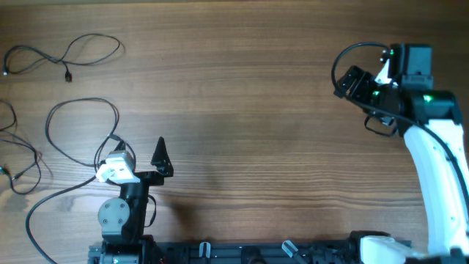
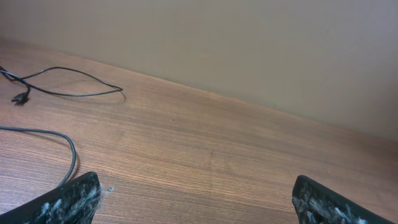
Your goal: Untangle cables
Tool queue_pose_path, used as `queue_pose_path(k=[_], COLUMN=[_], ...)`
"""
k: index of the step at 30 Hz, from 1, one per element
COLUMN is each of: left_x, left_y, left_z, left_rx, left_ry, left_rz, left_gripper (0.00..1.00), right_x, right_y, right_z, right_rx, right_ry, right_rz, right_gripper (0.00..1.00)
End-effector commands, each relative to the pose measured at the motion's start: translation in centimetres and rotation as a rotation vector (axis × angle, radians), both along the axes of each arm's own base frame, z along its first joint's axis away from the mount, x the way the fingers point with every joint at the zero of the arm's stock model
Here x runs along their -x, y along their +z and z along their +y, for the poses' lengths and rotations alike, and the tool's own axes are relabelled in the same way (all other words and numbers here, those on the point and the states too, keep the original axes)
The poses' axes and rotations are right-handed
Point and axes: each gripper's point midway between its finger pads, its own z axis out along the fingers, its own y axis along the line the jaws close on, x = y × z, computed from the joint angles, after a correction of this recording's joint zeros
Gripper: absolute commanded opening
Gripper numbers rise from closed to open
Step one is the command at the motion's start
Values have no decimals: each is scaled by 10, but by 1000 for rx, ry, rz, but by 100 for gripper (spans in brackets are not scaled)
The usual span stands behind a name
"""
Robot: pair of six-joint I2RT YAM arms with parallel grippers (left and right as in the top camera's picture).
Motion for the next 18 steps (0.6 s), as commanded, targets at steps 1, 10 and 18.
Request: queue_pose_path(k=[1, 10, 18], left_x=[0, 0, 0], left_y=[-1, -1, -1], left_z=[-1, -1, -1], left_rx=[-19, -19, -19], left_ry=[-12, -12, -12], left_rz=[-4, -4, -4], left_gripper=[100, 100, 100], right_x=[18, 58, 88], right_y=[29, 22, 18], right_z=[3, 15, 21], right_rx=[27, 75, 122], right_ry=[0, 88, 153], right_rz=[-106, -575, -863], right_gripper=[100, 100, 100])
